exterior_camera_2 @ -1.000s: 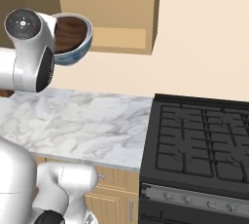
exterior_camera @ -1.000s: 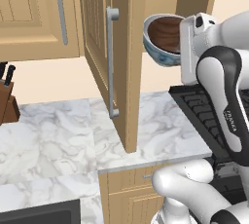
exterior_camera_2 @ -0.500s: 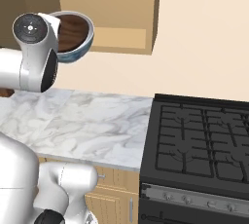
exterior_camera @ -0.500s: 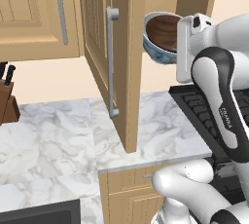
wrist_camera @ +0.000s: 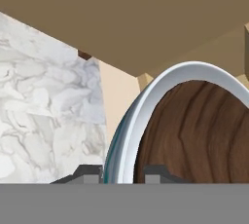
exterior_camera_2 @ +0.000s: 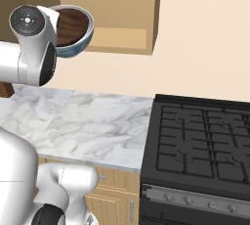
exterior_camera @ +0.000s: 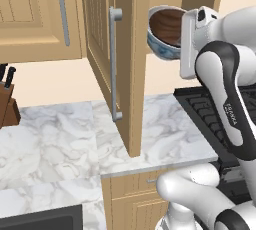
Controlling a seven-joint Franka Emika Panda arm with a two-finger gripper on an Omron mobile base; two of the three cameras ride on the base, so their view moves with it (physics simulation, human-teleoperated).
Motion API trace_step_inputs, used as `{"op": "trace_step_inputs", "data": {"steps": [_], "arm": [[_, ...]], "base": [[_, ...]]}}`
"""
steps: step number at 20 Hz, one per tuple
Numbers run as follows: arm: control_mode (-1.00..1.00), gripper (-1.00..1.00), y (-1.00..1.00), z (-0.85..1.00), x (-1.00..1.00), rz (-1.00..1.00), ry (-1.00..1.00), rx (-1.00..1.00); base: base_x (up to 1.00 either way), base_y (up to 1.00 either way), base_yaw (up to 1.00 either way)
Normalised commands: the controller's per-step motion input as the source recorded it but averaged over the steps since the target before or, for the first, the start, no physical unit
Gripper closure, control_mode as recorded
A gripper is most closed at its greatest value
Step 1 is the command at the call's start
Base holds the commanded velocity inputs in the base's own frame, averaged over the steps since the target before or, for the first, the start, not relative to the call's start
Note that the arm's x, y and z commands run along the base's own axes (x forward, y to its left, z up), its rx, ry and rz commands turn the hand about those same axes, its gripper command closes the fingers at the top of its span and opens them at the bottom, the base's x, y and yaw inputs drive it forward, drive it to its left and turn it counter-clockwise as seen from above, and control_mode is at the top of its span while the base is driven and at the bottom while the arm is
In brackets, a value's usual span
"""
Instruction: Pick up the bowls on the counter and stack them on top of one another in the open cabinet. Place the smaller bowl on top of the larger bowl.
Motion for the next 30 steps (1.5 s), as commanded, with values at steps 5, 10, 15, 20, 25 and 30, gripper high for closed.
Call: {"op": "trace_step_inputs", "data": {"steps": [5,10,15,20,25,30], "arm": [[-1.0,1.0,0.0,0.15,0.06,-0.02,0.01,0.0],[-1.0,1.0,0.0,0.02,0.15,-0.01,0.0,0.0],[-1.0,1.0,0.0,0.0,0.21,0.0,0.0,0.0],[-1.0,1.0,0.0,0.0,0.19,0.0,0.0,0.0],[-1.0,1.0,0.0,0.0,0.19,0.0,0.0,0.0],[-1.0,1.0,0.0,-0.06,0.19,0.0,-0.03,0.0]], "base": [[0.0,0.0,0.0],[0.0,0.0,0.0],[0.0,0.0,0.0],[0.0,0.0,0.0],[0.0,0.0,0.0],[0.0,0.0,0.0]]}}
